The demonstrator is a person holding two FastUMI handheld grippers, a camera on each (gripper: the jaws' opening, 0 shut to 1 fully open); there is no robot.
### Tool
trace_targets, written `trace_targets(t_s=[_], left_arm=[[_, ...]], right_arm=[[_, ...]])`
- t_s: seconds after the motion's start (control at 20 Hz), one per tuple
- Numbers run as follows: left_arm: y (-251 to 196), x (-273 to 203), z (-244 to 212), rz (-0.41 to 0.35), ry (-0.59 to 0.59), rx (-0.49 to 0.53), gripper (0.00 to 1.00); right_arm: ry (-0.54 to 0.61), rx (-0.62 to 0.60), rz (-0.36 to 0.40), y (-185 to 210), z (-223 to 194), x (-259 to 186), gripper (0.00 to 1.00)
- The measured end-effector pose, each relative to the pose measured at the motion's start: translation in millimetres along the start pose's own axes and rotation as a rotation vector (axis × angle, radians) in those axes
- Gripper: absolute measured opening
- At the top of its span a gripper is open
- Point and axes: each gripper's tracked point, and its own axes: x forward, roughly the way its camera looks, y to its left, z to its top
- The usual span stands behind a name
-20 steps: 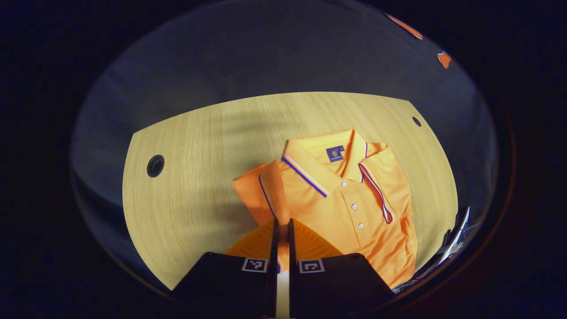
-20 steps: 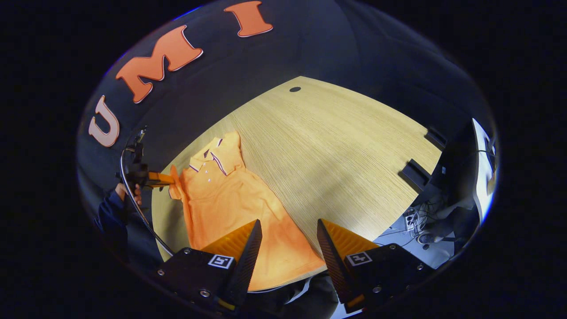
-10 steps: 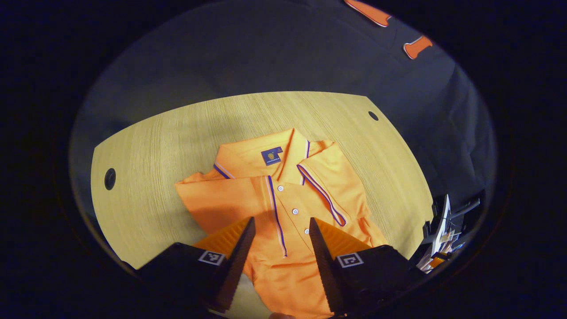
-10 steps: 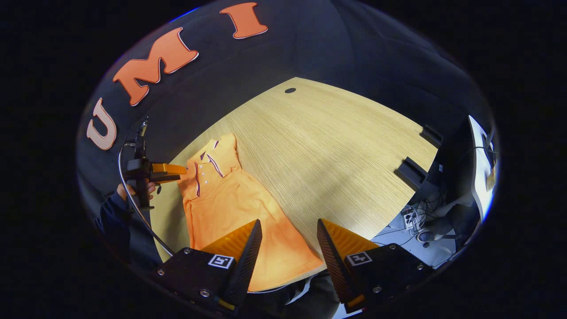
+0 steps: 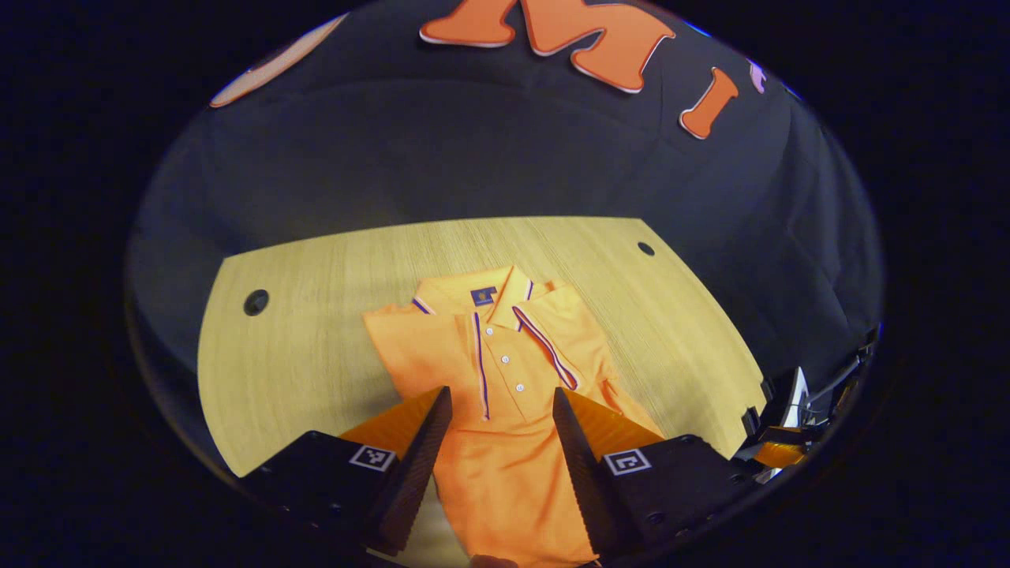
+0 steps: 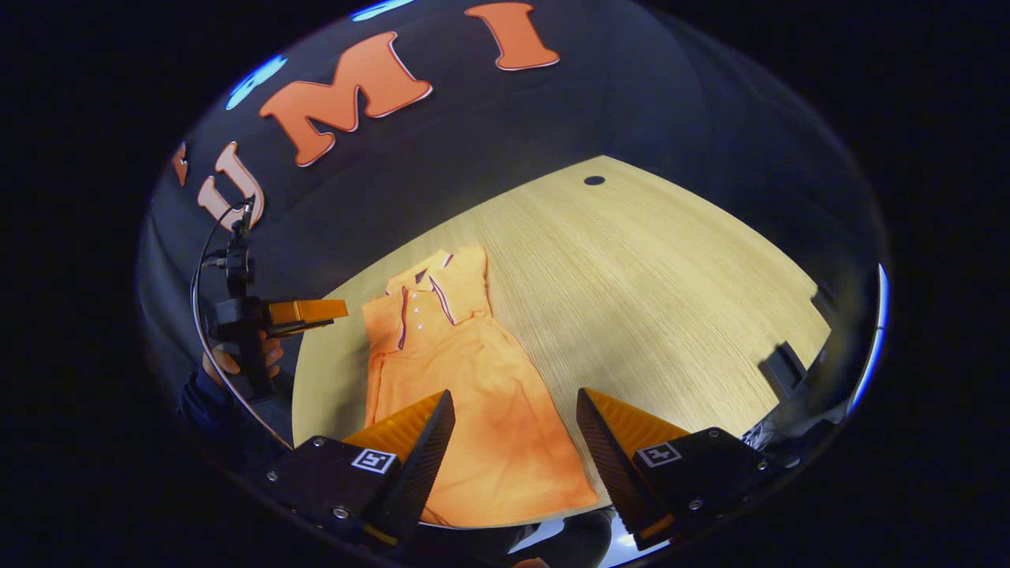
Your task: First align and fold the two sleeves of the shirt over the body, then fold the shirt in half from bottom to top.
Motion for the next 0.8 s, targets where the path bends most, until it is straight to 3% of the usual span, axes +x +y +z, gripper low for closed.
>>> trace_targets(t_s=[0.15, 0.2, 0.25, 0.3, 0.35, 0.45, 0.7, 0.8], left_arm=[[-4.6, -53.2, 8.9, 0.062, -0.164, -0.029, 0.81], [-10.6, -73.9, 8.1, 0.075, -0.203, -0.044, 0.85], [-10.4, -90.5, 5.7, 0.098, -0.246, -0.057, 0.8], [-10.4, -107.4, 3.7, 0.127, -0.285, -0.065, 0.85], [-10.0, -124.8, 0.4, 0.157, -0.326, -0.07, 0.8], [-14.8, -153.9, -9.2, 0.199, -0.395, -0.079, 0.8], [-20.4, -187.3, -53.0, 0.308, -0.376, -0.13, 0.81], [-17.8, -196.9, -93.6, 0.352, -0.33, -0.144, 0.88]], right_arm=[[-0.061, -0.098, 0.039, 7.6, 23.0, -2.3, 0.95], [-0.077, -0.131, 0.053, 10.5, 27.4, -3.7, 0.95], [-0.087, -0.166, 0.069, 12.1, 29.7, -4.9, 0.95], [-0.099, -0.198, 0.087, 14.3, 30.2, -4.9, 0.95], [-0.107, -0.23, 0.11, 18.9, 29.1, -6.3, 0.95], [-0.099, -0.282, 0.146, 28.4, 18.2, -14.5, 0.95], [0.0, -0.355, 0.227, 34.4, -20.4, -20.9, 0.95], [0.031, -0.382, 0.235, 33.9, -32.3, -16.7, 0.95]])
